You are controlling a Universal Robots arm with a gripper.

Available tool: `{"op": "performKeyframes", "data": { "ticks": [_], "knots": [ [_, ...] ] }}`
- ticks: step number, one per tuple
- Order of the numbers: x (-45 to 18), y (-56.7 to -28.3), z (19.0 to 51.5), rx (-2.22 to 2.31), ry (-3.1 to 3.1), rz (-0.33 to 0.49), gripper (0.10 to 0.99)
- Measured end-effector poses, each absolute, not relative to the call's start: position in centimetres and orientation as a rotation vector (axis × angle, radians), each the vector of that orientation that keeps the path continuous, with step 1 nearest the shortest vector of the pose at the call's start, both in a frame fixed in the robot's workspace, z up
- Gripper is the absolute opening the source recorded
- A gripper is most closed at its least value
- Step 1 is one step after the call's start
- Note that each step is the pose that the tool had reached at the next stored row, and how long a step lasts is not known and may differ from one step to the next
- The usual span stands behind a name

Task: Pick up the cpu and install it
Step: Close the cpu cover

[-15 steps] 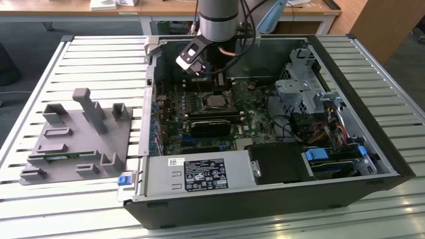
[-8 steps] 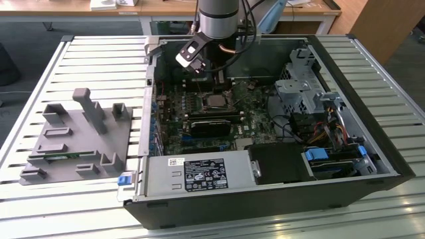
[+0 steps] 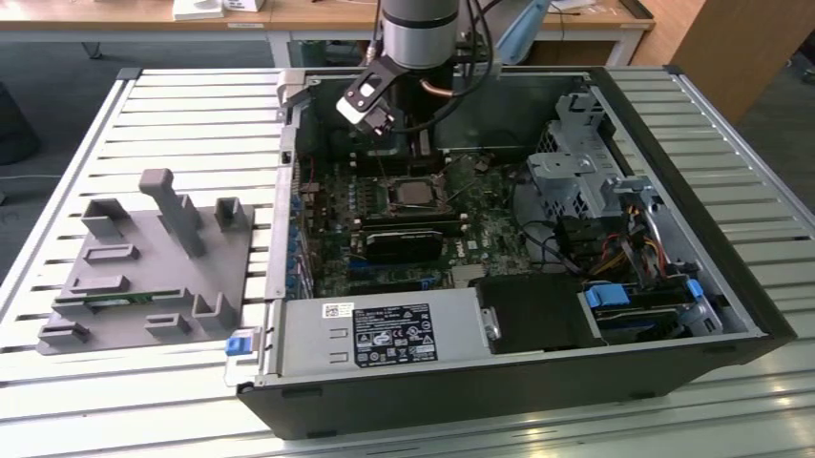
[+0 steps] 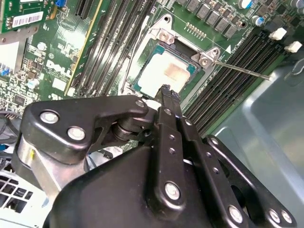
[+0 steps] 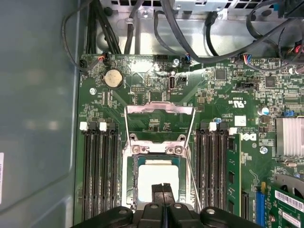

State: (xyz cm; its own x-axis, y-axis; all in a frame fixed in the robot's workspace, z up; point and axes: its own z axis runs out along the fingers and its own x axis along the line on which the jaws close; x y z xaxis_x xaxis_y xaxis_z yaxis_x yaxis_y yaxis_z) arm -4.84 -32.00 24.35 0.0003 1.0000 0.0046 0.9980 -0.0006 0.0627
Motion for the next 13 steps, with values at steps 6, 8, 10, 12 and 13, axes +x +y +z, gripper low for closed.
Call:
{"op": "performKeyframes", "data": {
  "ticks": [6, 8, 10, 12, 13],
  "knots": [
    [-4.9, -32.0, 25.3, 2.192, 2.191, 0.074, 0.106],
    [-4.9, -32.0, 25.7, 2.192, 2.191, 0.074, 0.106],
    [-4.9, -32.0, 26.1, 2.192, 2.191, 0.074, 0.106],
    [-5.0, -32.0, 26.5, 2.192, 2.191, 0.074, 0.106],
    [-5.0, -32.0, 26.7, 2.192, 2.191, 0.074, 0.106]
  ]
}}
